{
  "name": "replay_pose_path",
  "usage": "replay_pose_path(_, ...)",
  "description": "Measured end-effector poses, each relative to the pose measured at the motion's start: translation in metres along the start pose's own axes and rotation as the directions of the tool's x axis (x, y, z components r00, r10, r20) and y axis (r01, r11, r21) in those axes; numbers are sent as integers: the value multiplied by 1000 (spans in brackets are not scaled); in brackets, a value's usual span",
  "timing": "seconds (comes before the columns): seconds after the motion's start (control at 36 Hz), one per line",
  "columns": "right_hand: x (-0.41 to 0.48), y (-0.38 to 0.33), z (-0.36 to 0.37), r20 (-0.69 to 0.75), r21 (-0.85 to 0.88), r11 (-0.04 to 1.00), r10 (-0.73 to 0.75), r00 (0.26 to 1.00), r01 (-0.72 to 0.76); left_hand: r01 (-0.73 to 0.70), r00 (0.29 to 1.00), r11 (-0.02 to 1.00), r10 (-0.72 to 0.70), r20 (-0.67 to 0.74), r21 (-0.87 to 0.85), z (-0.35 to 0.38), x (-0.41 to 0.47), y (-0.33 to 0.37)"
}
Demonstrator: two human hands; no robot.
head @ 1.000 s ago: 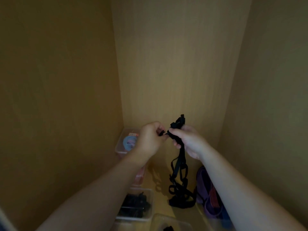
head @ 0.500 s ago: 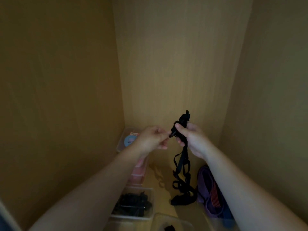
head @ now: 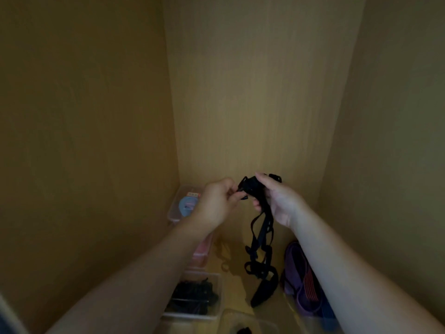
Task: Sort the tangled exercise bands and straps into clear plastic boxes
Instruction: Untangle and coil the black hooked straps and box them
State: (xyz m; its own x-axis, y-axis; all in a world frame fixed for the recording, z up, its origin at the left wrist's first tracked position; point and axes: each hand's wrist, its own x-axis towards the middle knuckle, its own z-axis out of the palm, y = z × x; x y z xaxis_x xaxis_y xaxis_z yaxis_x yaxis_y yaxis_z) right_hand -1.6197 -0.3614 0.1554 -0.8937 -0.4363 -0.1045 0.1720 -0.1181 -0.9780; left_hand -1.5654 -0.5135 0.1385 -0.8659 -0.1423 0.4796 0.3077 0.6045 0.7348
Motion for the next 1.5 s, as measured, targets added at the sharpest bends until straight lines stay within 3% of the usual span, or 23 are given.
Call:
replay_pose_path(0.06,1,2,0,-29,54,999,-8,1000,10,-124,992,984,128,-19,128,-1,-2,-3)
replay_pose_path(0.11,2,4,-1,-34,86,996,-37,999,40,-127,991,985,131,-22,117,0,-3,-5)
replay_pose_path(0.19,3,7,-4,-5,82,992,-100,995,100,95,994,977,-82,74,-191,2,-4,-4)
replay_pose_path(0.31,2,7,-10,71,53,985,-169,983,165,364,920,829,-249,302,-425,-1,-3,-3)
replay_pose_path(0.42,0,6,-15,125,26,976,-219,968,218,472,878,665,-292,379,-579,-3,0,-4)
replay_pose_path(0.53,0,7,-12,72,-29,977,-210,975,212,426,904,660,-332,269,-619,0,2,-7)
replay_pose_path(0.75,0,13,2,-138,-261,945,-239,961,197,330,940,759,-320,120,-561,2,2,-6)
replay_pose_path(0.92,4,23,6,-200,-337,928,-236,951,160,102,992,988,-110,-63,-116,8,-2,-6)
replay_pose_path(1.06,3,24,17,-135,-479,855,-295,946,198,-198,965,958,228,-129,208,12,-6,-24)
replay_pose_path(1.17,4,26,20,-132,-497,826,-376,917,267,-284,947,946,302,-108,158,16,-6,-25)
replay_pose_path(1.25,5,27,13,-80,-502,811,-391,917,301,-50,999,994,51,7,-98,13,-13,-20)
replay_pose_path(1.33,4,29,5,-23,-523,786,-399,917,329,224,972,917,-185,146,-329,7,-14,-18)
replay_pose_path(1.42,3,33,2,36,-559,754,-393,919,344,362,922,826,-248,299,-431,6,-12,-19)
replay_pose_path(1.5,0,36,-1,62,-564,750,-378,924,345,433,890,784,-294,348,-444,8,-12,-24)
